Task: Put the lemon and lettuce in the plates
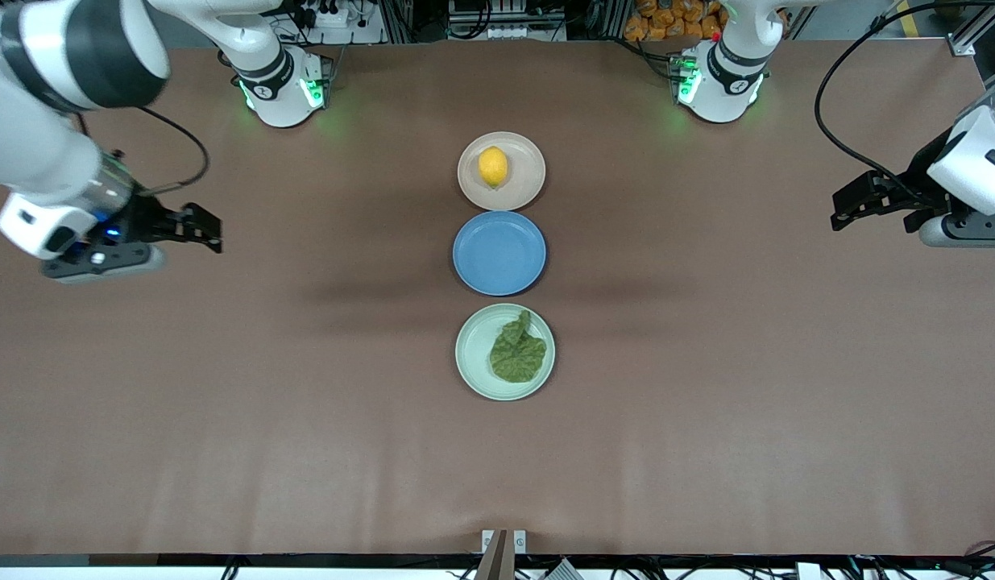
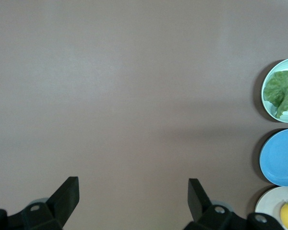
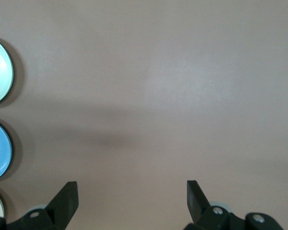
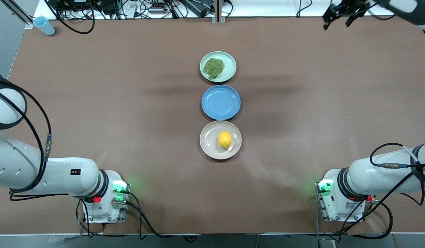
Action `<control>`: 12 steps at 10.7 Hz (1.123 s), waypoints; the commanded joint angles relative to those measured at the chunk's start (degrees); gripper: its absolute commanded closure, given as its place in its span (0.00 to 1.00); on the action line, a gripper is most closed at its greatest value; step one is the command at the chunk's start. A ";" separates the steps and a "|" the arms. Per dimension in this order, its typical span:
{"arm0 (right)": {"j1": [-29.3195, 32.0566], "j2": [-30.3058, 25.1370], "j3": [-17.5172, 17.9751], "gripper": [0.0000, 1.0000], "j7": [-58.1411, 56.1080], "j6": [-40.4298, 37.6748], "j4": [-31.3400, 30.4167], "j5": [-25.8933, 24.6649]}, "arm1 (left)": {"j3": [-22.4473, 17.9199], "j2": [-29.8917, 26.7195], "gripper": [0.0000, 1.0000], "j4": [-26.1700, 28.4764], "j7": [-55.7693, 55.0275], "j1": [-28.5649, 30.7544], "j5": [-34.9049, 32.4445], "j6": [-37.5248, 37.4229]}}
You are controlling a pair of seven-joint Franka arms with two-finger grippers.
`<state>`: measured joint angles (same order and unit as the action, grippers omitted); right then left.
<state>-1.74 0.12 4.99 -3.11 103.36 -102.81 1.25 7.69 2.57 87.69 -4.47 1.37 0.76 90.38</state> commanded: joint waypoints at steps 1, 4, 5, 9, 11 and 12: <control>-0.81 0.84 -4.63 0.00 -6.45 -4.65 6.20 -0.54 | 0.22 -0.46 0.00 0.47 -0.46 -0.23 0.65 -0.64; -0.81 0.84 -6.57 0.00 -7.79 -10.87 10.85 -0.19 | 0.40 0.06 0.00 0.46 -0.54 -0.41 0.65 -0.56; -0.46 0.84 -6.57 0.00 -7.61 -11.34 11.57 0.16 | 0.57 0.59 0.00 0.38 -0.54 -0.49 0.65 -0.56; -0.28 0.84 -6.49 0.00 -1.14 -12.83 11.84 1.30 | 1.54 0.51 0.00 0.20 -0.46 -0.23 0.56 -1.52; -0.37 0.67 -6.31 0.00 -1.11 -12.84 12.45 1.48 | 1.63 0.95 0.00 0.29 -2.20 -0.41 0.56 -1.52; -0.37 0.67 -6.31 0.00 -1.54 -12.84 13.06 0.96 | 1.63 1.12 0.00 0.29 -2.82 -0.32 0.56 -1.52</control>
<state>-1.78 0.36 -1.21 -5.47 91.74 -92.20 1.83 9.03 3.54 88.36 -4.99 0.95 0.76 89.80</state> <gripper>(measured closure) 0.000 0.000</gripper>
